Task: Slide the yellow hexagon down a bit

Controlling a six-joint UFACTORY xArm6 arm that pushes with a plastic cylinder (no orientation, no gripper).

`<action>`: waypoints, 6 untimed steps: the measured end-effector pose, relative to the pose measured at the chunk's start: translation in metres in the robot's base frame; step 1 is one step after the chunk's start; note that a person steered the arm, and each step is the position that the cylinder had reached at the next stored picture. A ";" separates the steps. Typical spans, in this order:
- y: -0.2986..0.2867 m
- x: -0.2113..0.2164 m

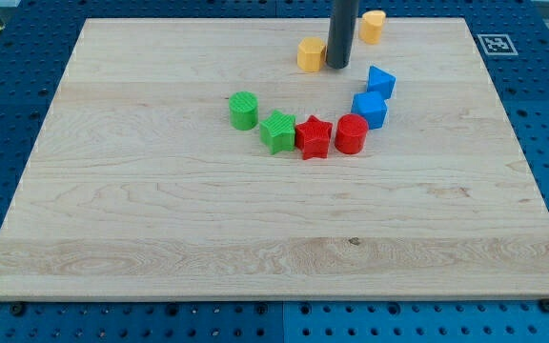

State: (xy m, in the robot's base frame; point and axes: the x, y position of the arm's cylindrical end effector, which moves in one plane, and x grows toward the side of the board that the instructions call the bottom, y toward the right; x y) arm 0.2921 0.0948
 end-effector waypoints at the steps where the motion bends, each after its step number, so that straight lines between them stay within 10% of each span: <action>1: 0.008 -0.006; 4: -0.081 0.001; 6: -0.024 0.012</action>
